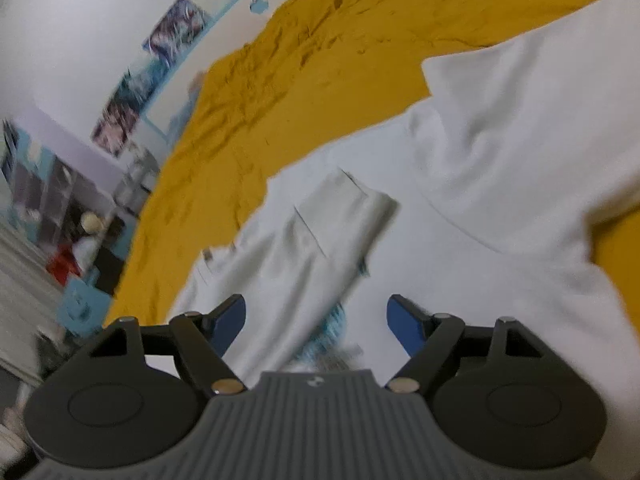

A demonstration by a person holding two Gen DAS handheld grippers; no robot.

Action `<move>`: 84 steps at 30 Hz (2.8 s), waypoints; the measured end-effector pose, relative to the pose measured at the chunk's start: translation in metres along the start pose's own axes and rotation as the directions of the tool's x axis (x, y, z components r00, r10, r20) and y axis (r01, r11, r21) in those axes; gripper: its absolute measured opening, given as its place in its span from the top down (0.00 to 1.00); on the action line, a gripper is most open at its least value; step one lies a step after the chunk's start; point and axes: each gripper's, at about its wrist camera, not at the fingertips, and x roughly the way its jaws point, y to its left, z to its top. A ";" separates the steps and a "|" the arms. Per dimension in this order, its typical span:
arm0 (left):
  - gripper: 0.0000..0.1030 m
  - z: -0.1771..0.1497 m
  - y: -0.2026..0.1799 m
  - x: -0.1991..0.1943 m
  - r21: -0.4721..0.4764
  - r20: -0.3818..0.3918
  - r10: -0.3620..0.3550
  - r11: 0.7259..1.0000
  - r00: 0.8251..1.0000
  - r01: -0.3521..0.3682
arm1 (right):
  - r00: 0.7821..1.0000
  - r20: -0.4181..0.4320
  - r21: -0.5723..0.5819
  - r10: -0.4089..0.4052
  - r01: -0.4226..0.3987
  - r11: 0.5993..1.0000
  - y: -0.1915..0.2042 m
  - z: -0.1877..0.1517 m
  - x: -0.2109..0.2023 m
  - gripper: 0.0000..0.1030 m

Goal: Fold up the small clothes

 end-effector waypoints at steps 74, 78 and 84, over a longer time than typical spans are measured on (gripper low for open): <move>0.91 -0.235 -0.071 -0.050 0.576 0.616 0.280 0.477 0.736 -0.664 | 0.975 0.109 -0.239 -0.193 0.214 0.947 0.068 -0.116 -0.124 0.44; 0.80 -0.228 -0.062 -0.046 0.558 0.574 0.315 0.525 0.756 -0.643 | 0.977 0.094 -0.209 -0.193 0.209 0.955 0.062 -0.116 -0.123 0.44; 0.44 -0.215 -0.036 -0.077 0.482 0.488 0.301 0.689 0.819 -0.541 | 0.976 0.104 -0.201 -0.193 0.211 0.957 0.057 -0.112 -0.129 0.44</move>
